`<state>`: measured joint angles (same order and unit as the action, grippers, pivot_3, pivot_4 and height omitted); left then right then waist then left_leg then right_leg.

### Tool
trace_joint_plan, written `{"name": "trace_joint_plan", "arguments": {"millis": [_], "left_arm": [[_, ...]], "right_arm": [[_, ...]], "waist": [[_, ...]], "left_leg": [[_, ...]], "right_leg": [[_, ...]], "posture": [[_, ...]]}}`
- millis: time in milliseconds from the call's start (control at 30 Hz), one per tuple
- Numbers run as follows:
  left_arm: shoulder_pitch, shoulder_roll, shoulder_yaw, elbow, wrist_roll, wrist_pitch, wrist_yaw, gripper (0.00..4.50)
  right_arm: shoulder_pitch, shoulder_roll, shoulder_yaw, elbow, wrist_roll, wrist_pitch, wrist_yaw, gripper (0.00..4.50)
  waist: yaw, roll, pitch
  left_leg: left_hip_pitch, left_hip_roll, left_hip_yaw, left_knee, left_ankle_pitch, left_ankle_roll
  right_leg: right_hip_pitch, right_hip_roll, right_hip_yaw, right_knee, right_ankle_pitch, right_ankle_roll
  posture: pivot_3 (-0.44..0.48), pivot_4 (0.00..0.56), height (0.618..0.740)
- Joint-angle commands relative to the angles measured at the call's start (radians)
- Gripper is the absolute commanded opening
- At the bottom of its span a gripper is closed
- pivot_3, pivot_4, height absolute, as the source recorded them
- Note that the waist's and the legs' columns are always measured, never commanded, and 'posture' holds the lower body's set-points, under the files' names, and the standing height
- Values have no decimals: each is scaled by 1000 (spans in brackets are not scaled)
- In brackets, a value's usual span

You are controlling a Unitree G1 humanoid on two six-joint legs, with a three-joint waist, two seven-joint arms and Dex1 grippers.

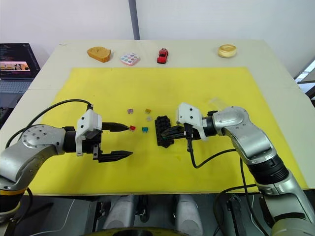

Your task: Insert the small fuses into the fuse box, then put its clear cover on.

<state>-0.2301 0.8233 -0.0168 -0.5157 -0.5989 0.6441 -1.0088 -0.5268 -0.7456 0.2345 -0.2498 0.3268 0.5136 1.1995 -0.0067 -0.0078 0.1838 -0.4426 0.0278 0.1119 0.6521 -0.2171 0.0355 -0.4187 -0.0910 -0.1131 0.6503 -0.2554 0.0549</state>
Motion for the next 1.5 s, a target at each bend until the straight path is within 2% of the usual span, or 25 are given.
{"name": "trace_joint_plan", "arguments": {"millis": [33,667,1200,1300,1500], "left_arm": [[-10,7,25,-35,-20,7,11,4500],[-4,4,18,10,13,-35,9,4500],[-3,4,15,31,29,-61,6,4500],[-14,5,48,53,-3,-32,10,4500],[-52,68,184,181,-77,54,-10,4500]], "right_arm": [[-14,0,5,-14,-12,-22,1,24],[50,-1,65,63,-82,-92,0,24],[62,-8,56,90,-86,-125,4,24],[48,-4,9,68,-21,-93,13,24],[-16,-44,-190,-14,227,170,3,24]], "waist": [[-1,0,0],[0,0,0],[2,0,0],[3,0,0],[11,0,0]], "left_leg": [[0,0,0,0,0,0],[0,0,0,0,0,0],[1,0,0,0,0,0],[1,0,-1,0,0,0],[0,0,-1,1,0,1]], "right_leg": [[0,0,0,0,0,0],[1,1,0,0,0,0],[2,1,0,0,0,0],[2,1,0,0,0,0],[0,1,0,0,0,0]], "posture": [[0,150,740],[0,150,740],[0,150,740],[0,150,740],[0,150,740]]}}
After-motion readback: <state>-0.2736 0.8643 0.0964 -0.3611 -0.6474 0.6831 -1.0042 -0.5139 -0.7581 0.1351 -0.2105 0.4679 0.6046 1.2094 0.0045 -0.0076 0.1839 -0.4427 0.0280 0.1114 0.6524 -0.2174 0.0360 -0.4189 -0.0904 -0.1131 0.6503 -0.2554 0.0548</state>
